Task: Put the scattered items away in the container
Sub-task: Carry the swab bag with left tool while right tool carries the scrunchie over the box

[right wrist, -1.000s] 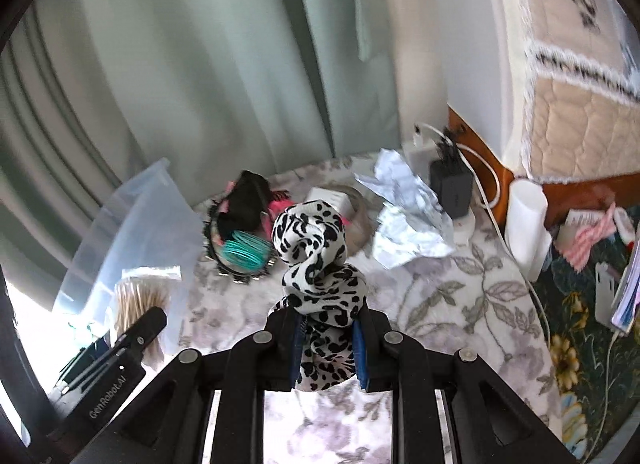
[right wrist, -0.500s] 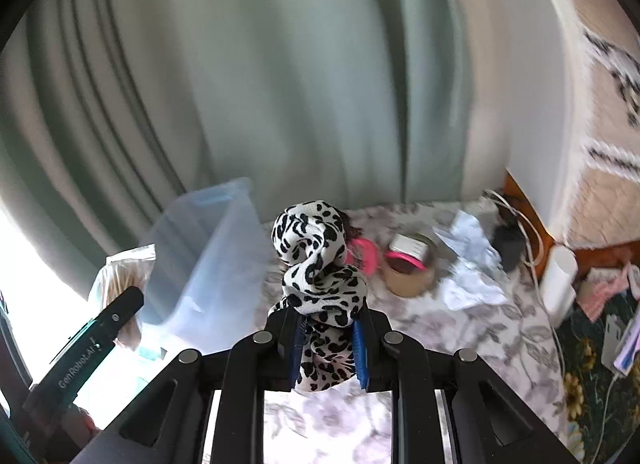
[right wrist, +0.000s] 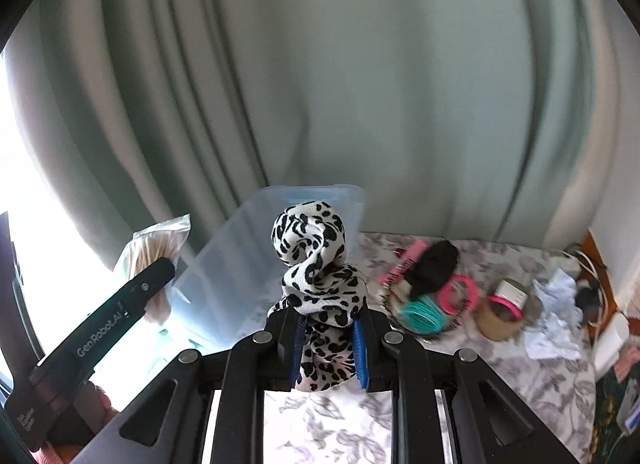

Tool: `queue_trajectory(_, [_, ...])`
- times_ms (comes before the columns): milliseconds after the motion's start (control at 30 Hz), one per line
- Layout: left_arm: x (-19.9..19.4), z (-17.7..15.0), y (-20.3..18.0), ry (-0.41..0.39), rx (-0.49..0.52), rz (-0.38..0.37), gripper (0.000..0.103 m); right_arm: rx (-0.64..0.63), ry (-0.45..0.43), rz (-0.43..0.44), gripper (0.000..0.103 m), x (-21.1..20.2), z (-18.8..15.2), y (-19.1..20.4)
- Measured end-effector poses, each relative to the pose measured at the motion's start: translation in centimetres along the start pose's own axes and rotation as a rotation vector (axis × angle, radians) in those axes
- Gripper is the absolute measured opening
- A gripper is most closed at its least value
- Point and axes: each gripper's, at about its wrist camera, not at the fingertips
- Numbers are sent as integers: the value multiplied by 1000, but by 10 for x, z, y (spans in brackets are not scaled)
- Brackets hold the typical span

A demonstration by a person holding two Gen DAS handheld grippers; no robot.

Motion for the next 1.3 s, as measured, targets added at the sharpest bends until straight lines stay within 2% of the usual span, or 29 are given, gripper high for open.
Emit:
queue_trajectory(267, [30, -8, 20, 38, -45, 10, 48, -49, 50, 44, 22, 41, -2, 29])
queue_trajectory(467, [47, -12, 26, 48, -55, 10, 48, -60, 106, 52, 22, 69, -13, 33])
queue_trajectory(733, [68, -17, 24, 80, -43, 3, 49, -71, 155, 56, 22, 89, -23, 35])
queue_trajectory(1300, [87, 0, 20, 63, -23, 8, 52, -71, 204, 40, 25, 105, -34, 34])
Point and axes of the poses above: each gripper's, at about its wrist camera, not at the fingertips, and x roughly the way its jaws point, y to its left, z to its top, and after that the axes turned 4 degrees about -y, right-handed
